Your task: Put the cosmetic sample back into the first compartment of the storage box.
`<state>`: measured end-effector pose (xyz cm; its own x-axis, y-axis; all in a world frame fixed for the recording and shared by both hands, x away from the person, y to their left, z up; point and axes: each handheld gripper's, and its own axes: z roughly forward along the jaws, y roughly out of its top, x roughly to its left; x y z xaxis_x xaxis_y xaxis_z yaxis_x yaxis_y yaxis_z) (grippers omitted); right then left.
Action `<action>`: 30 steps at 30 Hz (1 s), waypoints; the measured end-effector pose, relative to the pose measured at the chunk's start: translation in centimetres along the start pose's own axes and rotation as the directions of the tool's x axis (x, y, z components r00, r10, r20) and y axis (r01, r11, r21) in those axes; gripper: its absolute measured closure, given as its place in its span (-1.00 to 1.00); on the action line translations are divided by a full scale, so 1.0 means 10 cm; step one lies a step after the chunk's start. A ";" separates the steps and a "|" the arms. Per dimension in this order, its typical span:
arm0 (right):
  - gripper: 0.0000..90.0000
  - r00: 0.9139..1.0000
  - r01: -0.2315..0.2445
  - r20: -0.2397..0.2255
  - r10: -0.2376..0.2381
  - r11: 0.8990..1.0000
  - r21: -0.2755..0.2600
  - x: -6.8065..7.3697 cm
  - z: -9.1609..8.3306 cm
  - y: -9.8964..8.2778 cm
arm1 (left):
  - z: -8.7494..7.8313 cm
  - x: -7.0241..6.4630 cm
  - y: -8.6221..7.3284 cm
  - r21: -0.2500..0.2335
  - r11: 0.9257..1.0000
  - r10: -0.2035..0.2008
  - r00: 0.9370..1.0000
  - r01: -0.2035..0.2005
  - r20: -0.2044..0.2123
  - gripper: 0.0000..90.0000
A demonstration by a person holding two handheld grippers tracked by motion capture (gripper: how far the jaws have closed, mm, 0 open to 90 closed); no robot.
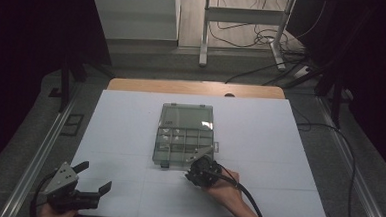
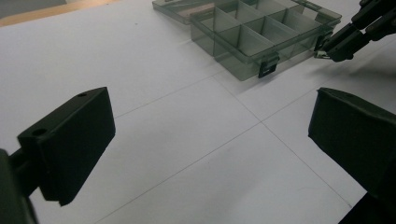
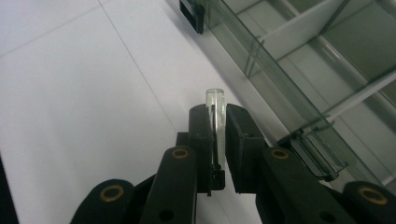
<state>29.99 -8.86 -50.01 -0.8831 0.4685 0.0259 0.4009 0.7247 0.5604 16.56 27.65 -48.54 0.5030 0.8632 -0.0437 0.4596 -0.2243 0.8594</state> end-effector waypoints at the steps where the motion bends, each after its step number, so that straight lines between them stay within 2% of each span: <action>1: 0.80 1.000 0.000 0.000 0.000 1.000 0.000 0.00 0.00 0.00 | 0.00 0.00 0.00 0.000 1.000 0.000 1.000 0.000 0.000 -0.98; 11: 0.80 0.999 -0.027 -0.026 0.025 0.998 -0.052 0.00 -0.11 0.05 | 0.00 0.00 0.00 0.002 1.000 -0.002 1.000 0.002 0.001 -0.98; 25: 0.80 0.997 -0.061 -0.046 0.057 0.992 -0.112 -0.09 -0.24 0.12 | 0.01 0.00 0.00 0.009 1.000 -0.001 1.000 0.001 0.003 -0.98; 30: 0.80 0.998 -0.058 -0.043 0.053 0.990 -0.129 -0.13 -0.25 0.14 | 0.01 0.00 0.00 0.009 1.000 -0.001 1.000 0.001 0.002 -0.98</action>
<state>31.09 -9.70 -47.18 -0.8704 0.4839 0.0911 0.4165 0.6248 0.6604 16.66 27.63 -48.56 0.5041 0.8624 -0.0456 0.4662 -0.2274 0.8549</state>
